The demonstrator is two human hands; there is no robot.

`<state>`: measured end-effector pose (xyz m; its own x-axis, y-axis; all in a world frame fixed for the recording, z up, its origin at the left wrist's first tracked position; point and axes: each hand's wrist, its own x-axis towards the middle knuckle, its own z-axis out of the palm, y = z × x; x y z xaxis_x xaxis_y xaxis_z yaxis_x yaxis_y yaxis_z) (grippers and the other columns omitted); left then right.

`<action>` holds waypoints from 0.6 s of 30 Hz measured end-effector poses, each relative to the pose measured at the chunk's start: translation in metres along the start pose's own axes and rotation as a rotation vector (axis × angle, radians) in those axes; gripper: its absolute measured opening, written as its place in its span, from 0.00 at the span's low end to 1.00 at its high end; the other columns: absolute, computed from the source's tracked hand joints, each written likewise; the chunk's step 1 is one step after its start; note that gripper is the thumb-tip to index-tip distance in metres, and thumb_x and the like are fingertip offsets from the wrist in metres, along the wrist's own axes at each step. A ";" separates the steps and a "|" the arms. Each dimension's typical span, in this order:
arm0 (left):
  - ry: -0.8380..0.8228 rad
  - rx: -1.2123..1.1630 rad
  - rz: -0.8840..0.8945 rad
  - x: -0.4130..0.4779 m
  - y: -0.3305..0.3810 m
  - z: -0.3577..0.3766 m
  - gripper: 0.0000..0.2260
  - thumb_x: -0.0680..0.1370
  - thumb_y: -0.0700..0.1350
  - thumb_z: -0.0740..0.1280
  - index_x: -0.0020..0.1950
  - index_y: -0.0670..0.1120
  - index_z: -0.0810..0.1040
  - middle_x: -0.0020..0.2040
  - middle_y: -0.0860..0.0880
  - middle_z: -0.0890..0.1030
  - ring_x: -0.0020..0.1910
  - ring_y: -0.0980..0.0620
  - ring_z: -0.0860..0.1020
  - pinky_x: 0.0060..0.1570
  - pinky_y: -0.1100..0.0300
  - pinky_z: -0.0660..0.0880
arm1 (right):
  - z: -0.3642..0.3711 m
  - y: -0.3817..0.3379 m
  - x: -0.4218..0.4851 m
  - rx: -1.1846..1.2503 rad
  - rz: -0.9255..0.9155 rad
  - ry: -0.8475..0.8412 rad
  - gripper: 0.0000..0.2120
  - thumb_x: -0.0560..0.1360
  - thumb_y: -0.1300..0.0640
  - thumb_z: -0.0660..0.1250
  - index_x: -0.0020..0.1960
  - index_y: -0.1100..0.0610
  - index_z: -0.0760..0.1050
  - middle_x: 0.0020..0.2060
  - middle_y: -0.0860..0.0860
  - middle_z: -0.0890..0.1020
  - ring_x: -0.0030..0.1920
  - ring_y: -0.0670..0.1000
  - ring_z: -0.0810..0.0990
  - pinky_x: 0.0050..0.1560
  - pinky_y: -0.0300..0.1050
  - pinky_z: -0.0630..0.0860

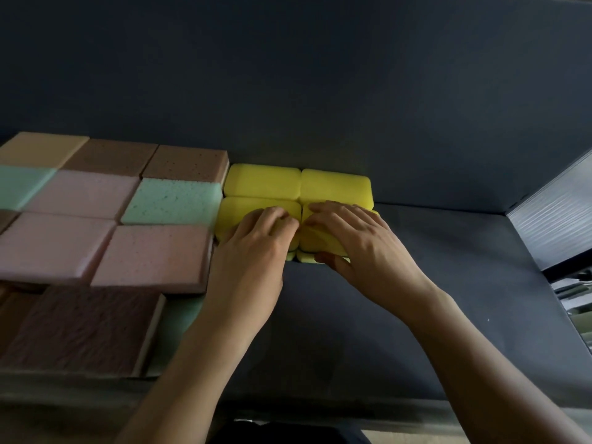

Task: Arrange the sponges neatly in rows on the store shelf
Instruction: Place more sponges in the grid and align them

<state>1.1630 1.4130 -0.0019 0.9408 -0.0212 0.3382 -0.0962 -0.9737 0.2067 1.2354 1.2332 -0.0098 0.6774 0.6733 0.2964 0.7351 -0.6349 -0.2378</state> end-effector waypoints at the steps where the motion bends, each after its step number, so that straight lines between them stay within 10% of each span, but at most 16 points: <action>1: -0.011 -0.003 0.002 -0.003 0.001 -0.003 0.21 0.68 0.36 0.75 0.59 0.47 0.78 0.61 0.49 0.78 0.57 0.46 0.77 0.45 0.53 0.76 | -0.002 -0.001 -0.001 0.003 -0.008 -0.001 0.28 0.71 0.49 0.76 0.68 0.53 0.73 0.69 0.50 0.74 0.71 0.53 0.70 0.71 0.52 0.65; 18: 0.134 0.087 -0.287 -0.124 0.002 -0.082 0.13 0.75 0.47 0.69 0.59 0.47 0.80 0.61 0.48 0.77 0.60 0.48 0.75 0.56 0.51 0.75 | -0.010 -0.102 -0.012 0.304 -0.280 0.073 0.16 0.76 0.54 0.69 0.63 0.54 0.76 0.61 0.48 0.79 0.61 0.52 0.77 0.56 0.51 0.77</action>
<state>1.0196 1.4326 0.0318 0.8739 0.2813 0.3965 0.2004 -0.9515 0.2335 1.1519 1.2862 0.0208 0.4543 0.7685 0.4506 0.8728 -0.2827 -0.3979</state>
